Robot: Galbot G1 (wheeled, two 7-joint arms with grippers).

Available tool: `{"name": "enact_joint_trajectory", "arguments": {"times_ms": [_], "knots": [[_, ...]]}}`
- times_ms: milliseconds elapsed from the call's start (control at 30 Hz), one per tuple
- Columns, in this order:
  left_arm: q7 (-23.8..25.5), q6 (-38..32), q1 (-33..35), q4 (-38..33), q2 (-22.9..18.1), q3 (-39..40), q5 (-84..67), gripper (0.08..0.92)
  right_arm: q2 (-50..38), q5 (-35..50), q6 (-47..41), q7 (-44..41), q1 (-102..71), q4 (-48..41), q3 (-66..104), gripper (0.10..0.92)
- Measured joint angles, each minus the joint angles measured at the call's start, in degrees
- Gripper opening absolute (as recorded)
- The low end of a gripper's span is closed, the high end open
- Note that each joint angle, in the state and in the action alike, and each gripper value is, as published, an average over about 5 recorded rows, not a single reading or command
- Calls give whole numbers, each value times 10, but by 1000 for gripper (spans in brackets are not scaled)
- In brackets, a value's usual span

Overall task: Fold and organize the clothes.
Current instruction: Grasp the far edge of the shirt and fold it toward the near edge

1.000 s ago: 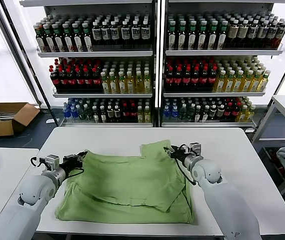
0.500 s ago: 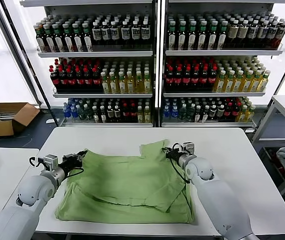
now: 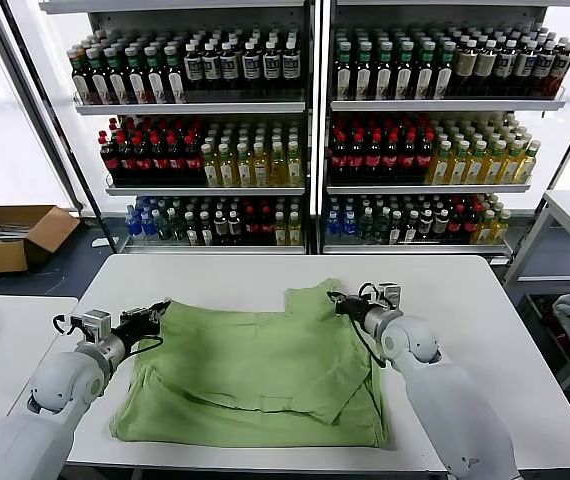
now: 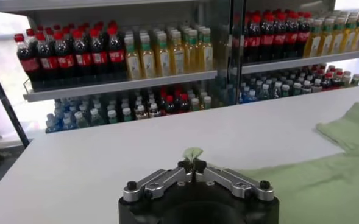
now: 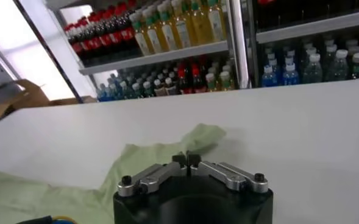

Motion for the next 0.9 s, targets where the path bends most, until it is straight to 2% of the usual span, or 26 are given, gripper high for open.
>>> {"name": "enact_joint_trajectory", "arguments": {"times_ms": [400,900], "knots": [[-5,1,45,-57,16,-43,-10,84,-23,46,6,-2,-64,110,47,107],[-16,9,187,-158,23,-132,-4,84,-50,35,28,-17,-275,305,135,107]]}}
